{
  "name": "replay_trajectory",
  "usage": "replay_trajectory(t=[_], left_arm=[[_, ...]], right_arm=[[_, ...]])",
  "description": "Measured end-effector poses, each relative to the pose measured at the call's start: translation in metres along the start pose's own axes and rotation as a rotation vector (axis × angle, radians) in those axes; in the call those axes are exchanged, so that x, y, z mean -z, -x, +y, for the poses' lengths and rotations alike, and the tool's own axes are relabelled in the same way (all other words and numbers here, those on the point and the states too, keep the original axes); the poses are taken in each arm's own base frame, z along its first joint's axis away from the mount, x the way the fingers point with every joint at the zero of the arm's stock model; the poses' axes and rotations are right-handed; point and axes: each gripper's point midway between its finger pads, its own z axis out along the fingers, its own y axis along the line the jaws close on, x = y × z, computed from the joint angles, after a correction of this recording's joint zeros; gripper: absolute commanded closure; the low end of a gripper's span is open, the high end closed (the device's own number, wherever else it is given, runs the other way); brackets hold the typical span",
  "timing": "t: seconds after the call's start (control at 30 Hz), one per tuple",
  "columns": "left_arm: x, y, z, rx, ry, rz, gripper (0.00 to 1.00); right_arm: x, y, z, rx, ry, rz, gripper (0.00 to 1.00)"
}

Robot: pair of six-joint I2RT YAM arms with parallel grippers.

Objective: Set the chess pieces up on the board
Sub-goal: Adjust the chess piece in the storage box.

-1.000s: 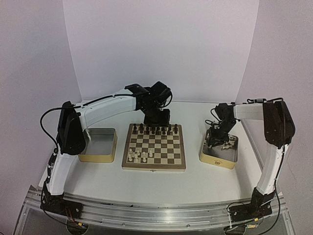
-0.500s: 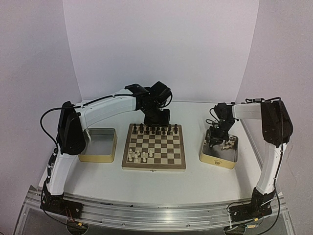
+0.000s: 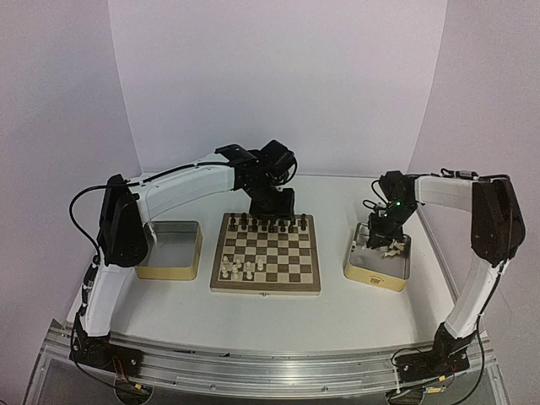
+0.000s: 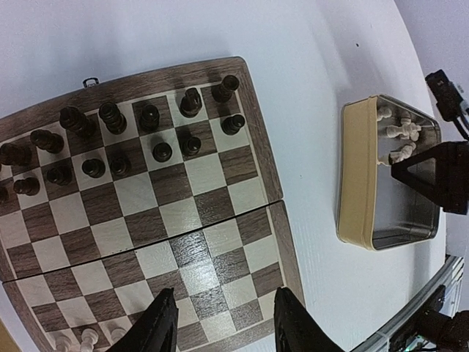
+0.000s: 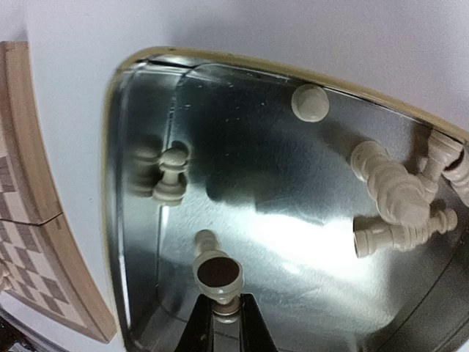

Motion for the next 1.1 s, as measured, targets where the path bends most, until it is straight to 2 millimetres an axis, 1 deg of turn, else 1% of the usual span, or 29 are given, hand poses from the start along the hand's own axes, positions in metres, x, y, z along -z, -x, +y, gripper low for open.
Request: replay_trajectory(t=[0.1, 0.17, 0.3, 0.4, 0.57, 0.7, 0.73, 0.77, 0.83, 0.9, 1.0, 1.03, 1.1], left_arm=[[0.000, -0.001, -0.002, -0.001, -0.010, 0.005, 0.56], [0.000, 0.000, -0.003, -0.002, -0.018, 0.005, 0.56], [-0.001, -0.001, -0.005, -0.004, -0.026, 0.006, 0.56], [-0.005, -0.004, -0.002, -0.005, -0.020, 0.015, 0.56], [-0.013, -0.012, 0.004, -0.004, -0.005, 0.034, 0.56], [-0.015, -0.014, 0.005, -0.004, -0.003, 0.037, 0.56], [-0.015, -0.014, 0.005, -0.004, -0.004, 0.037, 0.56], [-0.015, -0.014, 0.005, -0.004, -0.005, 0.036, 0.56], [-0.015, -0.013, 0.004, -0.004, -0.010, 0.033, 0.56], [-0.016, -0.013, 0.003, -0.004, -0.014, 0.032, 0.56], [-0.016, -0.013, 0.003, -0.004, -0.017, 0.032, 0.56], [-0.016, -0.013, 0.003, -0.004, -0.018, 0.031, 0.56], [-0.016, -0.013, 0.003, -0.004, -0.017, 0.031, 0.56]], right_arm=[[0.021, 0.000, 0.008, -0.006, 0.034, -0.032, 1.00], [0.031, -0.001, 0.010, -0.012, 0.047, -0.047, 1.00], [0.042, -0.002, 0.013, -0.020, 0.057, -0.063, 1.00], [0.035, -0.010, 0.008, -0.033, 0.046, -0.040, 1.00], [0.015, -0.039, -0.009, -0.062, -0.001, 0.057, 1.00], [0.008, -0.047, -0.015, -0.072, -0.025, 0.103, 1.00], [0.007, -0.048, -0.015, -0.073, -0.027, 0.108, 0.99], [0.007, -0.048, -0.016, -0.074, -0.029, 0.111, 0.94], [0.006, -0.048, -0.016, -0.076, -0.035, 0.118, 0.78], [0.003, -0.043, -0.015, -0.080, -0.039, 0.124, 0.70], [-0.003, -0.032, -0.011, -0.075, -0.037, 0.119, 0.70], [-0.004, -0.029, -0.010, -0.074, -0.035, 0.115, 0.71], [-0.005, -0.024, -0.009, -0.068, -0.034, 0.106, 0.79]])
